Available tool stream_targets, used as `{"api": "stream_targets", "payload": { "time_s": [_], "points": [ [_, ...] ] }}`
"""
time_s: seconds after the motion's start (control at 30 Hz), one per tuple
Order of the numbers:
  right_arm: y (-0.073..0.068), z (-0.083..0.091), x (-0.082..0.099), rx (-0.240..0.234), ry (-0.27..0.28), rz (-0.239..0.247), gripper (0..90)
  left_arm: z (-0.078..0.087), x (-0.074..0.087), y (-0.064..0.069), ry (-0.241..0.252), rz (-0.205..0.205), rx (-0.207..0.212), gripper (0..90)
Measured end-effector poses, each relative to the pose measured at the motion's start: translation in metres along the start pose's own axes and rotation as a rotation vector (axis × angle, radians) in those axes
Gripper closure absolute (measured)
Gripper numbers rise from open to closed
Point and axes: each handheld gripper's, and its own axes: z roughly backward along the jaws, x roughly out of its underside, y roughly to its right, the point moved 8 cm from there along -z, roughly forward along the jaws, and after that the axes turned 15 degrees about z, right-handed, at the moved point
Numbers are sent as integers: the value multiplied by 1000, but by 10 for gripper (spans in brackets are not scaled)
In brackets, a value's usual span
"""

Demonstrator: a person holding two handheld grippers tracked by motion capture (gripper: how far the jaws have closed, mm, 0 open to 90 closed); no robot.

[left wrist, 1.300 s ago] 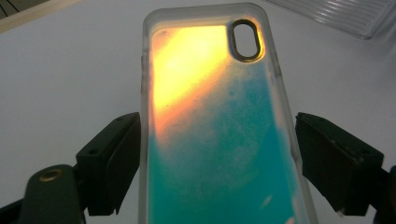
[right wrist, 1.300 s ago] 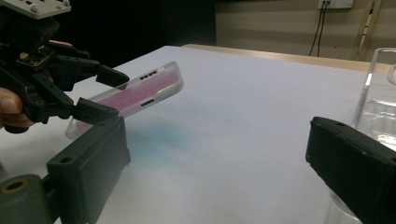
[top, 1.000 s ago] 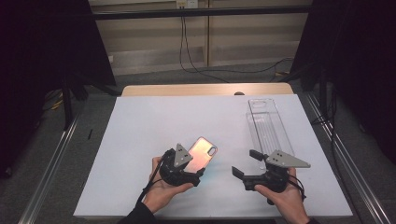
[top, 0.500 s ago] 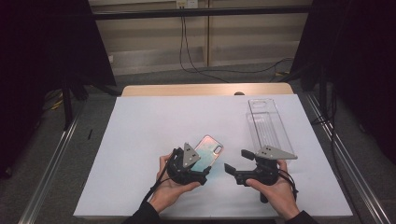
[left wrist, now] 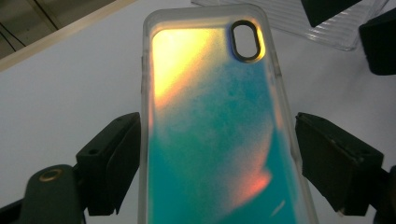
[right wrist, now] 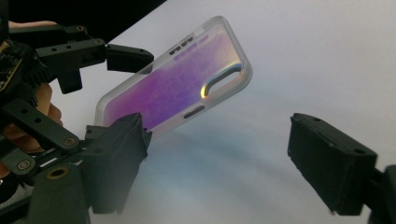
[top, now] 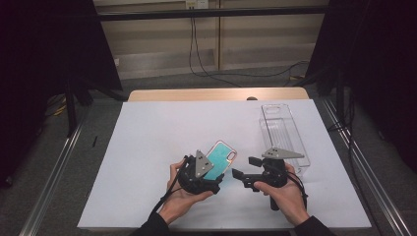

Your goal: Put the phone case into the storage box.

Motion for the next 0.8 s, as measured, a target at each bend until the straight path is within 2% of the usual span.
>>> {"api": "stream_targets", "payload": {
  "time_s": [0.13,0.3,0.37,0.47,0.67,0.8],
  "points": [
    [3,-1,0,-8,-23,-32,228,1,1,0,0,-8,-12,170],
    [5,-4,-2,-39,-55,-79,258,1,0,-1,5,-10,-15,170],
    [6,-5,-4,-35,-63,-90,310,1,0,-1,15,-10,-25,170],
    [8,-6,-8,-41,-74,-115,344,1,0,-2,7,-12,-31,170],
    [8,-11,-12,-48,-103,-163,459,0,1,-2,9,-10,-29,170],
    [8,-13,-15,-36,-123,-178,511,0,0,-2,18,-13,-34,170]
  ]
}}
